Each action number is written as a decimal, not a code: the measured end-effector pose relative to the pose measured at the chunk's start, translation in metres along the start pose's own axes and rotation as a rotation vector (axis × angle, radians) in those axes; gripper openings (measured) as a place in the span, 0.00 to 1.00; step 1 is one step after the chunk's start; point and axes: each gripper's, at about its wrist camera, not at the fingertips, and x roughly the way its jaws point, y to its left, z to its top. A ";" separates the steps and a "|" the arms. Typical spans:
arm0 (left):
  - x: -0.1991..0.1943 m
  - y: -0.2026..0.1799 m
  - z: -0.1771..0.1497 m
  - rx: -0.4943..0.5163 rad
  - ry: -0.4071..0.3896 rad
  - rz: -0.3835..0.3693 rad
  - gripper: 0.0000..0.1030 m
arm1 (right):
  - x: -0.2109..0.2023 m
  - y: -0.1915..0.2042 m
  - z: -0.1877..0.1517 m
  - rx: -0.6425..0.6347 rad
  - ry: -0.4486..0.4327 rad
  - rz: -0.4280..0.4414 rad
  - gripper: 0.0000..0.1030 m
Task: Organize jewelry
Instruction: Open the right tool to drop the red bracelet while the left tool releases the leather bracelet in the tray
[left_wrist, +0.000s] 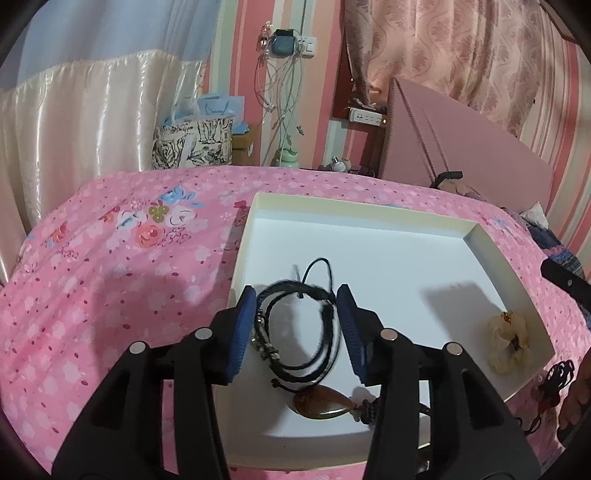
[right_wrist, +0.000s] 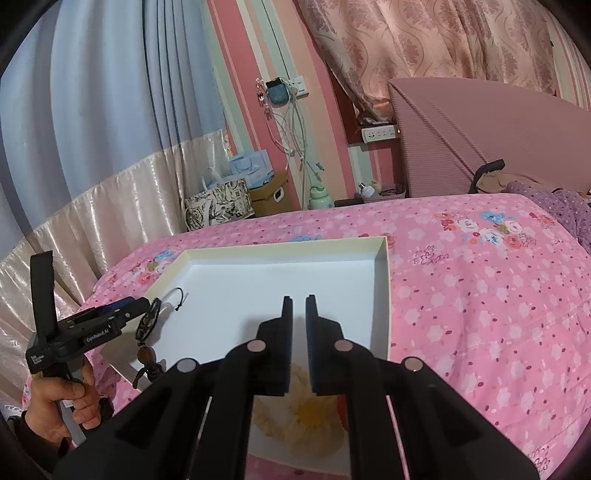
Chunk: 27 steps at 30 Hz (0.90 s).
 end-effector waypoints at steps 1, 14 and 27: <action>-0.001 -0.001 0.000 0.004 -0.003 0.001 0.44 | 0.000 0.001 0.000 -0.003 0.002 0.000 0.08; -0.035 0.000 0.002 -0.030 -0.083 0.002 0.53 | -0.008 -0.001 -0.002 -0.024 -0.029 -0.055 0.53; -0.060 -0.011 0.008 0.008 -0.140 0.020 0.63 | -0.039 -0.004 0.014 -0.032 -0.128 -0.121 0.76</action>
